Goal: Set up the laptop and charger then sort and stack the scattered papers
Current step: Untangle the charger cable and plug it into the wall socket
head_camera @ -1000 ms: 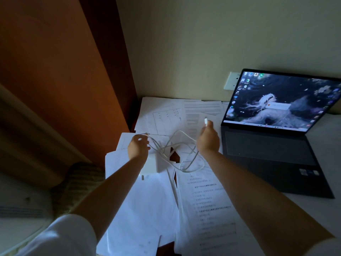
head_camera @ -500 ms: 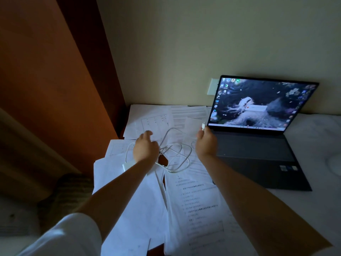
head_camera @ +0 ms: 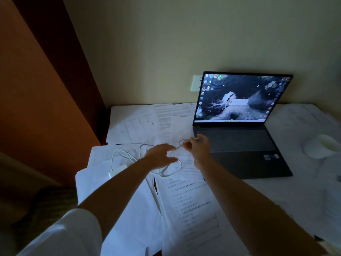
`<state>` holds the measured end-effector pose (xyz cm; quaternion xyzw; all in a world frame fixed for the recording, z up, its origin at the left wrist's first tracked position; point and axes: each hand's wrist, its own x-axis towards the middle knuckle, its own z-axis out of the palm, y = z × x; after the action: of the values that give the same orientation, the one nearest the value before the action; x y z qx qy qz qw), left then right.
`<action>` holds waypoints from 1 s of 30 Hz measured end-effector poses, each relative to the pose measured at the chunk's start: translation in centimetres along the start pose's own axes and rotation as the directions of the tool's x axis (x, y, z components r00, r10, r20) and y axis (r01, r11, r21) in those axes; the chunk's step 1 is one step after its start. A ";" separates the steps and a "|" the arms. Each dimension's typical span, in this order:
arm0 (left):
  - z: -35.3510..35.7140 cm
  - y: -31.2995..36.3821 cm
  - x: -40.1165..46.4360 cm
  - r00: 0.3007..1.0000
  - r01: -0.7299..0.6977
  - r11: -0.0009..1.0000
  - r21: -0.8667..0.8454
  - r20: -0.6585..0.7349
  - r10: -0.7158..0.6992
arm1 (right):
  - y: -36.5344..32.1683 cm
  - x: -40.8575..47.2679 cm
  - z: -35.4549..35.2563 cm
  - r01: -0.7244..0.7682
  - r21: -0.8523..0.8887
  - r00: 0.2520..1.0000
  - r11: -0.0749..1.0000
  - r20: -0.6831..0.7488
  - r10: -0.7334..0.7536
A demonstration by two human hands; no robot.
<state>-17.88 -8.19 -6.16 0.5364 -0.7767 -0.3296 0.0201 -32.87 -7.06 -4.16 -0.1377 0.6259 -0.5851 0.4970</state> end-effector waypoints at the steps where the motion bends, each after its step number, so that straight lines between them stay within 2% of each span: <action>1: 0.0 -0.2 0.2 1.000 -0.017 0.998 0.058 0.025 0.016 | 0.2 0.0 -0.1 0.016 0.043 1.000 0.999 -0.010 -0.016; 3: -0.1 -0.2 0.8 0.999 -0.043 0.989 0.142 -0.009 0.045 | 0.6 -0.2 -0.1 0.051 -0.044 0.999 0.998 -0.009 -0.051; 5: -0.5 0.1 1.4 0.994 -0.022 0.991 0.131 -0.107 0.037 | 1.0 -0.3 0.0 0.069 -0.131 0.998 0.989 0.002 -0.069; 7: -0.9 0.3 2.2 0.986 -0.021 0.997 0.069 -0.162 0.032 | 0.9 -0.4 0.2 0.075 -0.146 0.997 0.986 -0.007 -0.077; 9: -1.1 0.5 3.0 0.988 -0.032 0.997 0.066 -0.146 0.042 | 0.8 -0.1 0.3 0.060 -0.098 0.997 0.993 -0.037 -0.064; 12: -1.2 0.2 3.7 0.991 -0.024 0.983 0.184 -0.126 0.048 | 0.6 1.2 -0.2 0.032 -0.015 0.997 0.999 -0.071 -0.033; 16: -1.2 0.2 4.3 0.985 0.020 0.913 0.407 -0.163 0.051 | 0.7 2.8 -0.1 0.027 -0.192 0.997 0.981 -0.064 -0.040; 17: -1.2 0.3 4.6 0.984 0.058 0.931 0.360 -0.178 0.007 | 0.7 3.0 -0.1 0.019 -0.187 0.996 0.982 -0.083 -0.036; 19: -0.9 0.6 5.6 0.985 0.084 0.990 0.114 -0.160 -0.065 | 0.7 3.5 -0.2 -0.001 -0.166 0.995 0.986 -0.101 -0.016; 21: -0.6 1.3 6.9 0.997 0.017 0.994 -0.109 -0.068 -0.024 | 0.7 4.2 -0.5 0.018 -0.232 0.994 0.972 -0.099 -0.042; 22: -0.6 1.8 7.4 1.000 -0.002 0.986 -0.167 -0.031 -0.003 | 0.8 4.7 -0.6 0.051 -0.310 0.992 0.949 -0.090 -0.083; 24: -0.5 2.7 8.4 1.000 -0.015 0.983 -0.186 -0.004 0.014 | 1.0 5.8 -0.6 0.115 -0.472 0.984 0.874 -0.066 -0.165; 26: -0.2 2.8 9.5 0.999 -0.039 0.994 -0.101 0.019 0.041 | 1.1 6.7 -0.4 0.128 -0.573 0.980 0.810 -0.053 -0.193; 28: 0.1 2.6 10.4 0.998 -0.052 0.998 -0.033 0.037 0.053 | 1.2 7.8 -0.3 0.124 -0.574 0.981 0.809 -0.053 -0.188; 30: 0.5 2.2 11.1 0.999 -0.032 0.999 -0.042 0.016 0.033 | 0.9 8.8 -0.4 0.132 -0.531 0.980 0.837 -0.058 -0.192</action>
<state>-24.56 -16.94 -8.96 0.5202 -0.7785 -0.3498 0.0299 -36.90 -13.17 -9.09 -0.2882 0.7738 -0.4390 0.3542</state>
